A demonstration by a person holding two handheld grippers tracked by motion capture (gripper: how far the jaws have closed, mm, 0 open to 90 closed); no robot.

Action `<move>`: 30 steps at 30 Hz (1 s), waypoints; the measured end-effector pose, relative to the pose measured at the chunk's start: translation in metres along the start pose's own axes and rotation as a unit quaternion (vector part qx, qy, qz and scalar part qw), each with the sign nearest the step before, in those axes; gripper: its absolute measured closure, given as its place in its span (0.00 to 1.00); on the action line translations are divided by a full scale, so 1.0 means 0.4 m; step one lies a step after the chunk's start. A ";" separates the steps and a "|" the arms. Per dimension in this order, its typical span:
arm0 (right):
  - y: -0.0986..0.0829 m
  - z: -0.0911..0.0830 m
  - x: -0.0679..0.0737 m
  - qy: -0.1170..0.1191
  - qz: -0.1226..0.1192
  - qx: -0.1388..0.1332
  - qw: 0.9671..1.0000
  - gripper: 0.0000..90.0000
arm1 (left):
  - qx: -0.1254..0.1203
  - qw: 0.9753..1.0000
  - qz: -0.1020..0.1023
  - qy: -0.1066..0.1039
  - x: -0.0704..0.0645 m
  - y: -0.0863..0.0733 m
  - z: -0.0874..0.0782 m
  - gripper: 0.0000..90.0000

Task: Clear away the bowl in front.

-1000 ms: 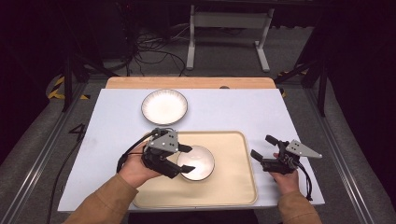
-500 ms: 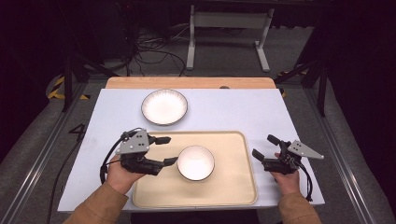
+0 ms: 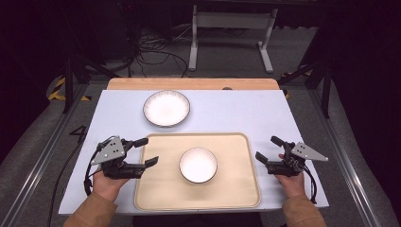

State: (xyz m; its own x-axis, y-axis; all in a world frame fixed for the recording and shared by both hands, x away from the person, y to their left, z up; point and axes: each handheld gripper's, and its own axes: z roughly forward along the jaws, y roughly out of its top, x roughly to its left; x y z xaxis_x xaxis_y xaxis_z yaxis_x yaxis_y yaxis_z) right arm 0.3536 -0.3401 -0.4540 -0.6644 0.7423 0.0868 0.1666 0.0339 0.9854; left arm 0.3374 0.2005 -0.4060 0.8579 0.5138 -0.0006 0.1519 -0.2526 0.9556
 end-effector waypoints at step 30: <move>0.003 -0.010 0.015 -0.025 -0.054 -0.027 0.998 0.03 | -0.013 0.993 -0.107 0.042 0.116 -0.162 -0.029 0.28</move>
State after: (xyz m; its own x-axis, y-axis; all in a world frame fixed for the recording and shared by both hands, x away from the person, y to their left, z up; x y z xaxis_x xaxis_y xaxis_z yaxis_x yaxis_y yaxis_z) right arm 0.3470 -0.3383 -0.4516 -0.6389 0.7689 -0.0261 0.0555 0.0799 0.9953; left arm 0.3616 0.2504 -0.4645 0.7628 0.6207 -0.1811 0.3132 -0.1097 0.9433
